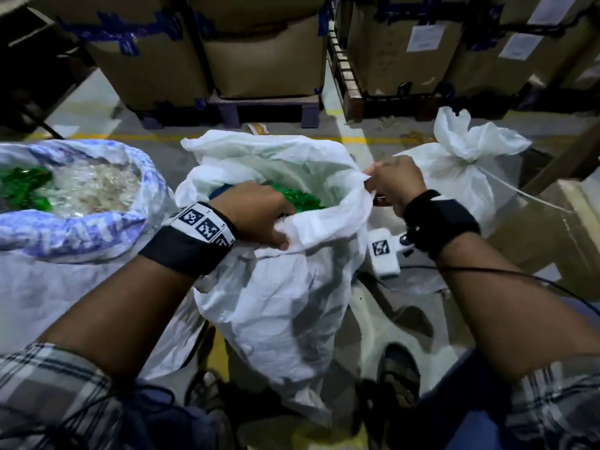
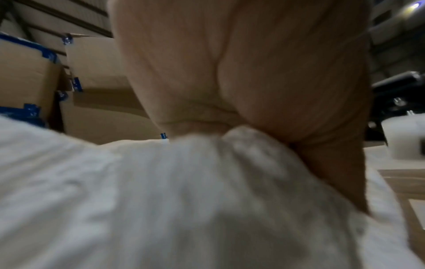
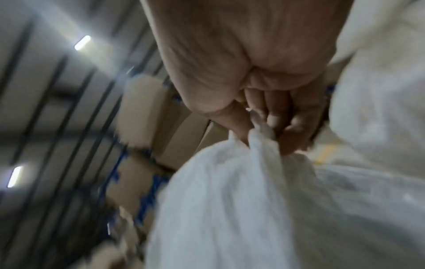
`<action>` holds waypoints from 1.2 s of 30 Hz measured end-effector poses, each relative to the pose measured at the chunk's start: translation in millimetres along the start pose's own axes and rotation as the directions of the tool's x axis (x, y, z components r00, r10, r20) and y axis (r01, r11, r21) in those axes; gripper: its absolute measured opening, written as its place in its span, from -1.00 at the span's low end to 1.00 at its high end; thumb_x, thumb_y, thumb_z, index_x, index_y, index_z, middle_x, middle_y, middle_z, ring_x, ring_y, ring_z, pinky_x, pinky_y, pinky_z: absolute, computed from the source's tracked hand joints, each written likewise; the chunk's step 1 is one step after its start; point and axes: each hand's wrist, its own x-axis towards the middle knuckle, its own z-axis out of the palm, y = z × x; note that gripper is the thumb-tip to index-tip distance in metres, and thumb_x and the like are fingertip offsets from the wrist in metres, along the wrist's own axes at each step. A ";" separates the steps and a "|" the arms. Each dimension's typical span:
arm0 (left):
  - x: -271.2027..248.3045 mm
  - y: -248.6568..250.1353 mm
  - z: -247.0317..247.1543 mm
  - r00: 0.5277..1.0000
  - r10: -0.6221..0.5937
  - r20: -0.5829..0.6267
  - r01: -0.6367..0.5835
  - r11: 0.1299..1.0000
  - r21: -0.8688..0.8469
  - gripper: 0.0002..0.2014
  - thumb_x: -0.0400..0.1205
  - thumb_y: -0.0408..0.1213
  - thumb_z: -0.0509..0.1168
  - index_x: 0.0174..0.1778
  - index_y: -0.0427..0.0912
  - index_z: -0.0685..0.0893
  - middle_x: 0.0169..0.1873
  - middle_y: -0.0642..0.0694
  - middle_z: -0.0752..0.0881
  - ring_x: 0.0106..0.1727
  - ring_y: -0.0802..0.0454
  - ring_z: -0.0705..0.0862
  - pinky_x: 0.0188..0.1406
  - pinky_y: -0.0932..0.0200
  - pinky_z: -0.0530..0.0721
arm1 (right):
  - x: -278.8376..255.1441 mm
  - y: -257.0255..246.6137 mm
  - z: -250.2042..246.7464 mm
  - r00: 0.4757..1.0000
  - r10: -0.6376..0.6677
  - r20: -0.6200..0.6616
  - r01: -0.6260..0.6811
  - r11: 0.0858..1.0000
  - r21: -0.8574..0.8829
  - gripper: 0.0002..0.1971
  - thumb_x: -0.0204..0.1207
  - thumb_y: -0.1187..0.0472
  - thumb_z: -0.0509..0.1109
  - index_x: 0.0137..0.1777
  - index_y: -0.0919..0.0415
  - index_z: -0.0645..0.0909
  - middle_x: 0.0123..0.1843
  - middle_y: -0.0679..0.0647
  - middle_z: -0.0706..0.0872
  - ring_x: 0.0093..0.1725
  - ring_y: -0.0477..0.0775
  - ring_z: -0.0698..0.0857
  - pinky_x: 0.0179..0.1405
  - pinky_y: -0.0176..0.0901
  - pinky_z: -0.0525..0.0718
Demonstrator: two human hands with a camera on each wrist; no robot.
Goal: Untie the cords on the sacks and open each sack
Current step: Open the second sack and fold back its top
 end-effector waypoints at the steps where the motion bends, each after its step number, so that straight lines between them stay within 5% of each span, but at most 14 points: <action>1: -2.6 -4.0 -0.4 0.998 -0.017 -0.052 0.019 0.999 0.039 -0.62 0.43 0.17 0.48 0.05 0.04 0.70 -0.14 -0.05 0.79 -0.04 -0.19 0.75 -0.19 0.10 0.40 | 0.2 -1.5 -3.5 0.991 0.117 0.058 -0.126 0.972 0.199 -0.81 0.44 0.55 0.29 -0.17 0.26 0.60 -0.24 0.26 0.67 -0.41 0.17 0.71 -0.31 -0.06 0.78; 3: -10.2 -18.1 -5.6 0.980 -0.070 -0.186 0.085 0.994 0.073 -0.69 0.50 0.04 0.41 0.12 0.04 0.69 -0.09 -0.12 0.81 0.00 -0.22 0.76 -0.05 0.04 0.43 | -0.2 -1.0 -12.7 0.925 0.288 0.249 -0.376 0.794 0.477 -0.82 0.50 0.55 0.16 -0.14 0.31 0.52 -0.26 0.22 0.58 -0.52 0.11 0.60 -0.31 -0.07 0.72; 7: -20.3 -56.6 -12.6 0.841 -0.093 -0.532 0.191 0.972 0.133 -0.66 0.45 -0.21 0.32 0.16 -0.02 0.65 -0.06 -0.12 0.81 -0.08 -0.22 0.76 -0.06 -0.07 0.46 | -1.1 1.3 -22.6 0.778 0.294 0.555 -0.627 0.410 0.663 -0.77 0.53 0.52 0.10 0.05 0.32 0.52 0.14 0.19 0.60 0.03 0.09 0.58 0.08 -0.07 0.60; 10: -19.9 -61.7 8.5 0.725 -0.093 -0.682 0.290 0.940 0.179 -0.78 0.58 -0.31 0.20 0.12 -0.07 0.59 -0.06 -0.12 0.74 -0.12 -0.24 0.66 -0.14 -0.09 0.48 | -2.9 -4.0 -13.5 0.784 0.282 0.553 -0.620 0.385 0.683 -0.67 0.41 0.57 0.05 0.06 0.34 0.52 0.32 0.21 0.60 0.32 0.15 0.57 0.39 -0.02 0.49; 12: -18.7 -57.8 34.8 0.704 -0.100 -0.703 0.312 0.933 0.180 -0.84 0.68 -0.33 0.18 0.14 -0.11 0.58 -0.05 -0.17 0.69 -0.12 -0.26 0.63 -0.18 -0.12 0.53 | -8.8 -3.0 -5.7 0.787 0.286 0.546 -0.613 0.453 0.647 -0.65 0.41 0.51 -0.03 0.05 0.28 0.50 0.18 0.23 0.68 0.13 0.16 0.66 0.19 0.03 0.65; 14: -17.1 -55.3 55.4 0.711 -0.137 -0.690 0.360 0.913 0.190 -0.84 0.64 -0.35 0.25 0.11 -0.11 0.57 -0.08 -0.16 0.65 -0.13 -0.26 0.62 -0.18 -0.13 0.50 | -17.0 -1.3 1.4 0.782 0.244 0.574 -0.591 0.583 0.558 -0.80 0.34 0.37 0.01 -0.17 0.18 0.44 -0.22 0.20 0.54 -0.33 0.17 0.57 -0.34 -0.13 0.63; 16: -14.8 -54.2 64.5 0.728 -0.173 -0.664 0.393 0.898 0.197 -0.80 0.55 -0.35 0.31 0.08 -0.10 0.56 -0.10 -0.14 0.62 -0.15 -0.26 0.61 -0.17 -0.12 0.45 | -20.9 -0.3 6.9 0.789 0.234 0.568 -0.514 0.758 0.401 -0.85 0.40 0.20 0.18 -0.37 0.15 0.48 -0.43 0.12 0.46 -0.54 0.13 0.46 -0.52 -0.26 0.44; 18: -14.1 -51.1 61.2 0.750 -0.227 -0.622 0.427 0.883 0.193 -0.79 0.51 -0.35 0.28 0.06 -0.11 0.54 -0.08 -0.15 0.61 -0.14 -0.27 0.60 -0.16 -0.13 0.43 | -18.2 3.3 9.6 0.899 0.220 0.378 -0.290 0.946 0.141 -0.74 0.45 0.00 0.40 -0.35 0.14 0.59 -0.52 0.07 0.53 -0.59 0.11 0.46 -0.58 -0.26 0.35; 20: -12.7 -47.1 49.0 0.764 -0.317 -0.562 0.475 0.866 0.157 -0.77 0.47 -0.34 0.25 0.04 -0.15 0.55 -0.01 -0.22 0.62 -0.06 -0.30 0.60 -0.10 -0.15 0.42 | -10.2 8.7 13.2 0.999 0.022 0.025 -0.018 0.992 -0.123 -0.68 0.42 -0.05 0.51 -0.04 0.21 0.67 -0.27 0.14 0.75 -0.35 0.20 0.71 -0.48 -0.05 0.67; 22: -8.9 -39.1 30.7 0.782 -0.434 -0.447 0.525 0.846 0.097 -0.72 0.43 -0.30 0.29 0.06 -0.20 0.58 0.12 -0.30 0.59 0.09 -0.34 0.57 0.03 -0.18 0.41 | -5.5 13.0 13.9 0.966 -0.149 -0.210 0.097 0.966 -0.240 -0.51 0.44 0.02 0.53 0.25 0.27 0.52 0.10 0.29 0.76 0.05 0.30 0.78 -0.02 0.15 0.79; 26: 0.3 -15.4 0.7 0.895 -0.443 -0.047 0.445 0.895 0.035 -0.20 0.31 0.17 0.49 0.46 -0.01 0.47 0.41 -0.26 0.47 0.43 -0.34 0.40 0.41 -0.30 0.35 | -0.3 11.7 14.5 0.925 -0.305 -0.227 0.205 0.903 -0.378 -0.82 0.57 0.10 0.44 0.03 0.20 0.68 -0.04 0.30 0.75 0.11 0.32 0.64 -0.07 -0.15 0.49; 30: 4.1 27.5 -2.4 0.986 -0.168 -0.001 0.167 0.979 -0.119 -0.24 0.27 0.27 0.53 0.42 0.26 0.53 0.29 0.01 0.71 0.30 -0.17 0.66 0.16 -0.03 0.65 | -1.2 0.1 8.4 0.999 -0.007 -0.048 0.006 1.000 -0.013 -0.78 0.60 0.16 0.41 -0.28 0.17 0.61 -0.25 0.16 0.63 -0.18 0.15 0.65 -0.27 -0.12 0.69; 33: 4.8 43.3 12.0 0.985 -0.159 -0.062 0.157 0.987 -0.037 -0.52 0.39 0.11 0.42 0.22 0.11 0.62 0.06 -0.05 0.79 0.11 -0.21 0.76 -0.12 0.04 0.66 | -2.2 -3.2 -9.4 0.927 0.235 0.293 -0.364 0.757 0.543 -0.82 0.67 0.28 0.24 0.10 0.29 0.66 -0.01 0.28 0.72 -0.08 0.30 0.74 -0.21 0.06 0.84; 36: -1.2 29.9 11.7 0.964 -0.182 -0.193 0.179 0.983 -0.031 -0.61 0.46 0.04 0.23 0.19 0.02 0.57 -0.01 -0.13 0.78 0.03 -0.27 0.77 -0.24 -0.01 0.61 | 4.0 2.6 -26.8 0.913 0.307 0.267 -0.407 0.706 0.580 -0.62 0.69 0.31 0.10 0.39 0.49 0.56 0.17 0.52 0.66 0.21 0.38 0.65 0.30 0.11 0.67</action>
